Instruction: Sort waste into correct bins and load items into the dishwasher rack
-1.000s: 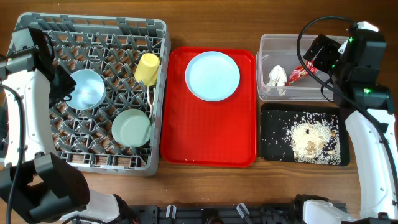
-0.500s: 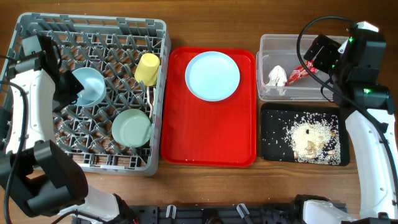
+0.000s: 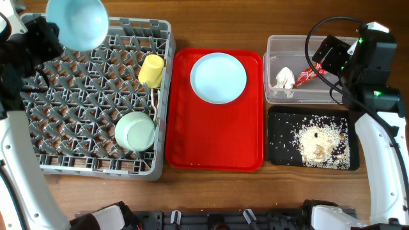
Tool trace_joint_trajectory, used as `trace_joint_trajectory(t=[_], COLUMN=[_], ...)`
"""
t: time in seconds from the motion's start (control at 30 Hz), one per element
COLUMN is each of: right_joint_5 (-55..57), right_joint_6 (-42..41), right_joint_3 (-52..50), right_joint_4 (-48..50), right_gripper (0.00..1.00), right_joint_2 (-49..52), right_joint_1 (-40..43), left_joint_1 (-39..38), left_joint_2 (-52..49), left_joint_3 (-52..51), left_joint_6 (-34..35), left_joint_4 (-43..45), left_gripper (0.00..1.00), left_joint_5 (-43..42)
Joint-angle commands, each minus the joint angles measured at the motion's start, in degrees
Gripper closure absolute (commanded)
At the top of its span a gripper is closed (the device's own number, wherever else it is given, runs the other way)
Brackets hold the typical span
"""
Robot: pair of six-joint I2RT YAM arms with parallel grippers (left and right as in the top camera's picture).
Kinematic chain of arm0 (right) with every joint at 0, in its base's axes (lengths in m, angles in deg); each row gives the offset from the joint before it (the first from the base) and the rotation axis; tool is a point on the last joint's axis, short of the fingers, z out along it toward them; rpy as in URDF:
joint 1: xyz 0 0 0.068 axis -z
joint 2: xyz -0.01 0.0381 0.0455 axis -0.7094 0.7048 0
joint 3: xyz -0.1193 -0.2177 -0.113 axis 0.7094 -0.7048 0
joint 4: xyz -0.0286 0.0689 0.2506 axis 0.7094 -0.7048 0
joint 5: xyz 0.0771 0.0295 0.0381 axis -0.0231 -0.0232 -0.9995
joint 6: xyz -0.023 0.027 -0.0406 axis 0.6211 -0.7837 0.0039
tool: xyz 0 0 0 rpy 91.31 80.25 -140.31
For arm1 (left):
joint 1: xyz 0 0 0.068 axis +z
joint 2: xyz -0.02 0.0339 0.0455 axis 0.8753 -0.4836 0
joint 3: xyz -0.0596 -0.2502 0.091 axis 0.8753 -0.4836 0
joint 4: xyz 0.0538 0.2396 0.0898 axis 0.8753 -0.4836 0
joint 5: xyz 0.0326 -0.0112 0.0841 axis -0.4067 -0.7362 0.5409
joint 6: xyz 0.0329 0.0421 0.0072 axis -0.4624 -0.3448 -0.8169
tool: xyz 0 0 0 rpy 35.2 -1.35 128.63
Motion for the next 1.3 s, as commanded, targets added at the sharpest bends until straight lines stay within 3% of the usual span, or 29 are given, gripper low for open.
trace_joint_trajectory(t=[0.0,0.37,0.57,0.73,0.8,0.83,0.87,0.93,1.1,1.27], right_joint_5=[-0.09,-0.09,-0.09,-0.09,-0.09,-0.09,-0.09,-0.09,-0.09,-0.09], right_joint_6=[0.83,0.85,0.85,0.85,0.83,0.83,0.85,0.83,0.83,0.85], right_joint_3=[0.04,0.04,0.04,0.04,0.04,0.04,0.04,0.04,0.04,0.04], right_joint_4=[0.09,0.09,0.09,0.09,0.09,0.09,0.09,0.09,0.09,0.09], right_gripper=[0.0,0.0,0.0,0.0,0.0,0.0,0.0,0.0,0.0,0.0], right_joint_2=[0.24,0.24,0.24,0.24,0.24,0.24,0.24,0.24,0.24,0.24], right_joint_1=[0.02,0.02,0.02,0.02,0.02,0.02,0.02,0.02,0.02,0.02], left_joint_1=[0.11,0.11,-0.68,-12.85,-20.46,-25.09,-27.15,-30.42,-35.04,-37.79], left_joint_2=[-1.2,-1.2,-1.2,-1.25,-2.03,-3.76,-5.16,-8.44,-19.1,-30.56], left_joint_3=[-0.09,-0.09,-0.09,-0.24,-0.61,-1.05,-1.05,-1.07,-1.05,-1.05], left_joint_6=[-5.09,-6.51,-6.01,-5.57,-3.76,-1.22,0.02,3.21,20.65,26.84], left_joint_4=[-1.22,-4.07,-6.25,-6.54,-6.21,-6.38,-7.13,-9.55,-15.56,-16.15], left_gripper=[0.96,0.96,0.96,0.96,0.96,0.96,0.96,0.96,0.96,0.96], left_joint_5=[-7.45,-7.26,5.73,33.11,46.99,58.73,63.25,69.77,90.09,97.74])
